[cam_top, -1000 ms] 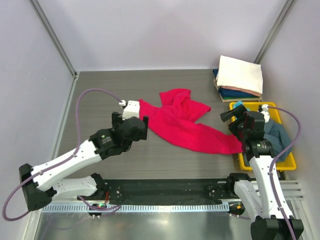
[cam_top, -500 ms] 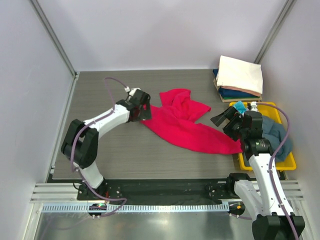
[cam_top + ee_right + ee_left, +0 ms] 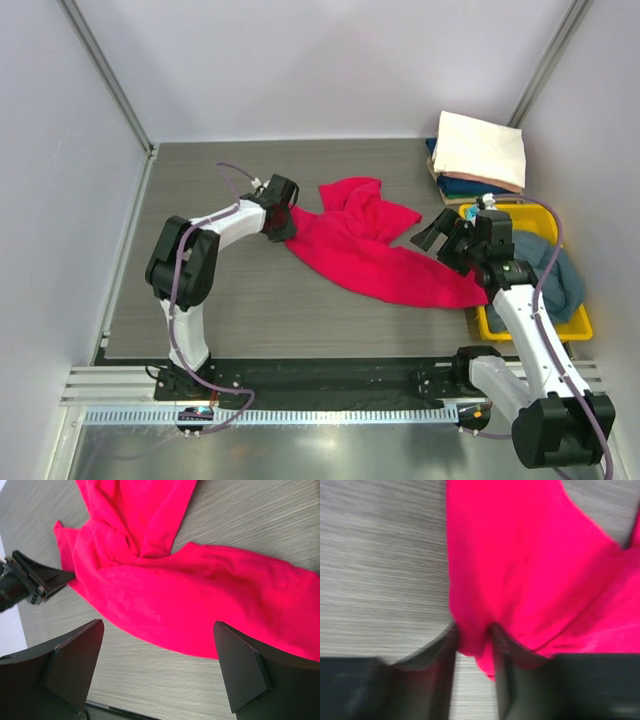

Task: Fold and stack the t-shirts
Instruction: Flatten the tshirt out

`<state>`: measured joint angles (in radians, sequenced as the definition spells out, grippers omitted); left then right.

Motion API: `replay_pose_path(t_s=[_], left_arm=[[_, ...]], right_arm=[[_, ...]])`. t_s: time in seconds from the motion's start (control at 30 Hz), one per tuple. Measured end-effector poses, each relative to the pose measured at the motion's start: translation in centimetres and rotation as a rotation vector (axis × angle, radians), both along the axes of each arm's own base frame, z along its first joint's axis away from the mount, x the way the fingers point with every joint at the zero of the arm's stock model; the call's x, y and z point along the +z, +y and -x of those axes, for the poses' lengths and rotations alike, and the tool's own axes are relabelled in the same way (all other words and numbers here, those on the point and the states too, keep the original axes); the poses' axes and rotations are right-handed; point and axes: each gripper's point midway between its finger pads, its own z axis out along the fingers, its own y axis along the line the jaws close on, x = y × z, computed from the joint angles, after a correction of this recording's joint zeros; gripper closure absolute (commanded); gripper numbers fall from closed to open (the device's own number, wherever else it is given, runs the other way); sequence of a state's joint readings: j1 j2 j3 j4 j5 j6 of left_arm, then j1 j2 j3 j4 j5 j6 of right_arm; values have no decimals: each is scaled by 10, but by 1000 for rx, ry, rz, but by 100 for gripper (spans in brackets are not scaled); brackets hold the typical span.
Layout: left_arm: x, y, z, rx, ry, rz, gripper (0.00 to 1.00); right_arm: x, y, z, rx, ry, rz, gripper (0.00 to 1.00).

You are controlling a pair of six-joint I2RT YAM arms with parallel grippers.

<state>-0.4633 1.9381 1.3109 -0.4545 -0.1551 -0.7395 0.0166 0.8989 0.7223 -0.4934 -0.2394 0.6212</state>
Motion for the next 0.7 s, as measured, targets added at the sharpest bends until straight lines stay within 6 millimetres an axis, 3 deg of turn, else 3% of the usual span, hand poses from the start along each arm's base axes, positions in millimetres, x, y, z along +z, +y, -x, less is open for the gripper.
replay_pose_path(t_s=[0.07, 0.2, 0.27, 0.33, 0.37, 0.47, 0.5, 0.53, 0.6, 0.7], left_arm=[[0, -5, -1, -2, -2, 27, 99], [5, -5, 6, -5, -8, 44, 100], [21, 0, 16, -5, -30, 31, 100], [60, 3, 28, -9, -102, 8, 100], [91, -2, 34, -23, -172, 16, 100], [184, -33, 70, -103, -370, 100, 99], [220, -48, 89, -139, -442, 159, 99], [243, -57, 106, -166, -486, 204, 99], [275, -71, 142, -202, -539, 298, 99], [271, -92, 194, -252, -514, 355, 97]], right_arm=[[2, 5, 0, 21, -4, 2, 3], [11, 7, -3, 35, -26, 12, 3], [20, 5, -6, 34, -38, 26, 3], [36, 0, -10, 22, -56, 55, 2], [48, -2, -13, 15, -75, 69, 1], [87, -13, -21, -22, -147, 124, 0], [102, -17, -23, -36, -177, 141, 0], [116, -21, -24, -51, -204, 157, 0], [140, -29, -23, -85, -246, 186, 0], [160, -43, -17, -146, -277, 234, 0]])
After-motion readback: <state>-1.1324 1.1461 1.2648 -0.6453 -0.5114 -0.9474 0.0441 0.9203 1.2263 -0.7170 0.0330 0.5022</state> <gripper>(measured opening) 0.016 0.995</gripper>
